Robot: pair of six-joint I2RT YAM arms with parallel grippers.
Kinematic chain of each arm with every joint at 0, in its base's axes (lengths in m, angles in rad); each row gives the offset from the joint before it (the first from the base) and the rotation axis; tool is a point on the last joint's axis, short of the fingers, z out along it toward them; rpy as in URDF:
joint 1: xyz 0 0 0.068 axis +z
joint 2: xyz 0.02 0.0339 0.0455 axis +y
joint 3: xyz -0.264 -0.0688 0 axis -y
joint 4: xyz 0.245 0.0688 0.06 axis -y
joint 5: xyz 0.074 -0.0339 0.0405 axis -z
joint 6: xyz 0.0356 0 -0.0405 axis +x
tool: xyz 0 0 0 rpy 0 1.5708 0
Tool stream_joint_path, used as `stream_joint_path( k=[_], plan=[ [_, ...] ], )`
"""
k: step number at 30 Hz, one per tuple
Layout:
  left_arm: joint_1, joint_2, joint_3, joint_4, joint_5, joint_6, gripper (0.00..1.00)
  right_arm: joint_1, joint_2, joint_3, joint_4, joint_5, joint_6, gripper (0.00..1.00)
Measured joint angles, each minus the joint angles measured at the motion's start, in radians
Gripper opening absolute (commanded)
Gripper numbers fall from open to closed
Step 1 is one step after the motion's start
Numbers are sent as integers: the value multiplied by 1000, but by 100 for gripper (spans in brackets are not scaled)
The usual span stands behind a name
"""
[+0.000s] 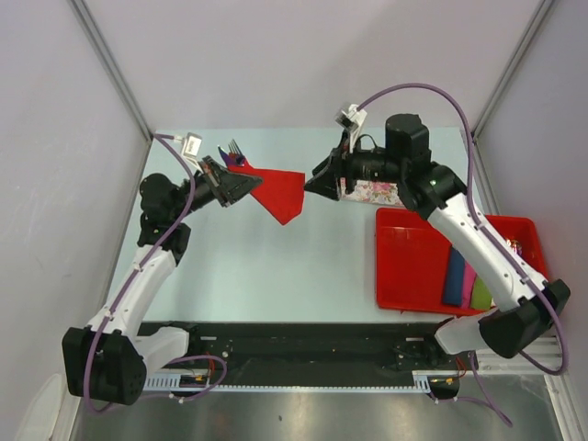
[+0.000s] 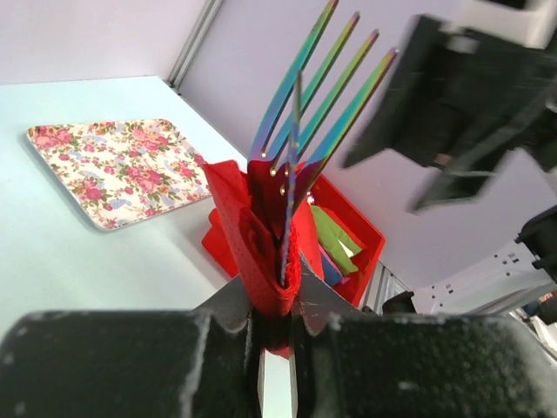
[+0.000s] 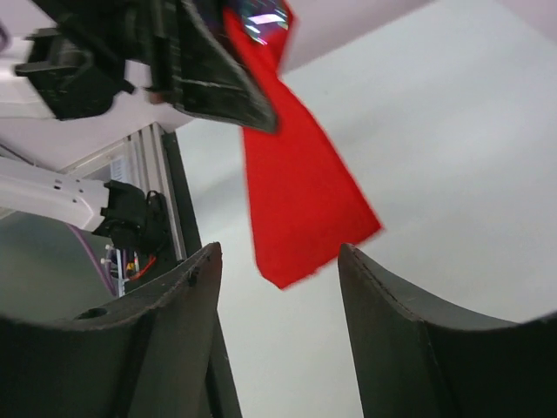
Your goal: Place the utensils on the paper napkin and roll it up
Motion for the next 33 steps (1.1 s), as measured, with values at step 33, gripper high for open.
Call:
stream_joint_path(
  k=[33],
  plan=[
    [-34,-7,2,278,100,-177,0,222,69,-67,227,-16,-70,53]
  ],
)
